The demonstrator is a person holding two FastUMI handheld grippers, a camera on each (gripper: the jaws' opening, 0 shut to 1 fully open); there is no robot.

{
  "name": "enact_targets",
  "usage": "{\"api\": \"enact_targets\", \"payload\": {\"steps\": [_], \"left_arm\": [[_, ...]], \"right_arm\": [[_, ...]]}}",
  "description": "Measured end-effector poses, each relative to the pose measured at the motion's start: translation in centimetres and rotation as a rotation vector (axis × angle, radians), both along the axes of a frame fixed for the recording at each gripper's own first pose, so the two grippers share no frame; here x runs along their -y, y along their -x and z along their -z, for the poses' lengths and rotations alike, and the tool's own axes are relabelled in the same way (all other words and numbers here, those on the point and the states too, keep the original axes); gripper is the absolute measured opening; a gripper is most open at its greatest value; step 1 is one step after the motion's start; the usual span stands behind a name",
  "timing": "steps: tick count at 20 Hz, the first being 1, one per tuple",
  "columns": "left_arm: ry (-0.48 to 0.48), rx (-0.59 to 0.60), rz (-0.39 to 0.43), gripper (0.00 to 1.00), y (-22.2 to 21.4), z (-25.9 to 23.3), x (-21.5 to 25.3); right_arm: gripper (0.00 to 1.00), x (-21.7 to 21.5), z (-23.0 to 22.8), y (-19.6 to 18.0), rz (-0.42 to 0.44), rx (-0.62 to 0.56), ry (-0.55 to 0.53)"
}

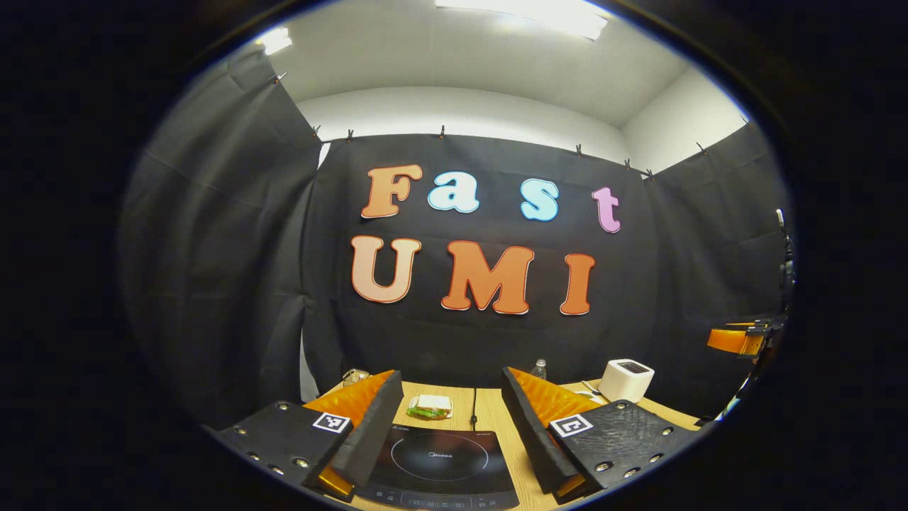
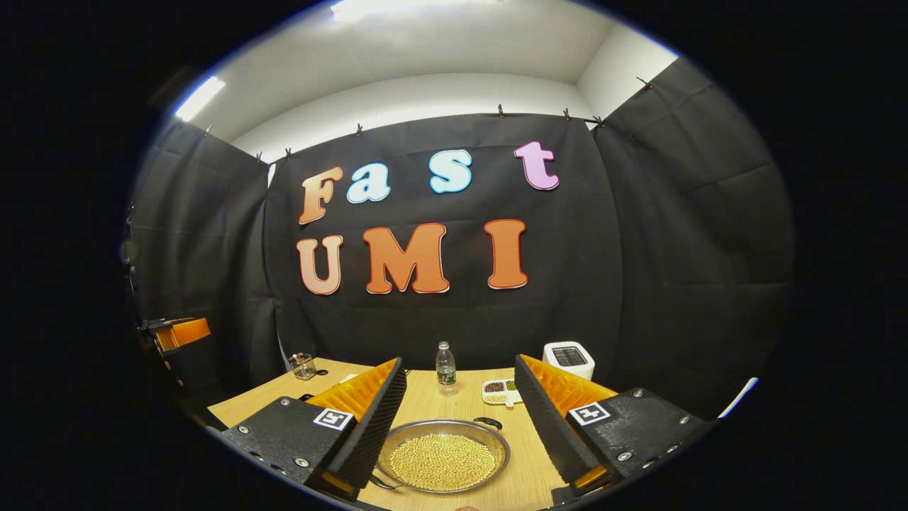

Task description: First push the handle of the pot to place it horizontally, then grasp the pot with both hands and set it on the induction cooktop.

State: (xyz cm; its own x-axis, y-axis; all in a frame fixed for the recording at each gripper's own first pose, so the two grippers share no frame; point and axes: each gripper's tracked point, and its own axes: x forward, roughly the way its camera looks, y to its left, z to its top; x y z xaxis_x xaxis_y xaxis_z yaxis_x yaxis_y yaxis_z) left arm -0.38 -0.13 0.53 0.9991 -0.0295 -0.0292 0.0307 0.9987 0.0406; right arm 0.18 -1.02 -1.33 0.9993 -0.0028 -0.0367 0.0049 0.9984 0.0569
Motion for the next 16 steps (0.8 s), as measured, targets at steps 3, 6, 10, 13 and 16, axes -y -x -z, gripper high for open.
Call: {"api": "enact_targets", "payload": {"steps": [3,6,10,13,16], "left_arm": [[-0.008,-0.014,0.018,0.84,-0.1,0.6,0.0],[-0.019,-0.032,0.030,0.87,-0.2,1.0,0.2],[-0.005,-0.049,0.077,0.77,-0.1,2.0,1.3],[-0.022,-0.049,0.069,0.77,-0.2,2.2,1.0],[-0.021,-0.053,0.059,0.77,-0.1,2.4,0.8]], "right_arm": [[0.95,0.0,0.4,0.2,-0.003,-0.005,-0.003],[0.95,0.3,0.7,-0.2,0.004,-0.012,0.000],[0.95,0.3,1.1,-0.3,0.004,-0.020,-0.007],[0.95,-0.1,1.6,-0.4,-0.005,-0.027,-0.001],[0.85,-1.3,3.0,-0.4,-0.047,-0.059,0.018]]}}
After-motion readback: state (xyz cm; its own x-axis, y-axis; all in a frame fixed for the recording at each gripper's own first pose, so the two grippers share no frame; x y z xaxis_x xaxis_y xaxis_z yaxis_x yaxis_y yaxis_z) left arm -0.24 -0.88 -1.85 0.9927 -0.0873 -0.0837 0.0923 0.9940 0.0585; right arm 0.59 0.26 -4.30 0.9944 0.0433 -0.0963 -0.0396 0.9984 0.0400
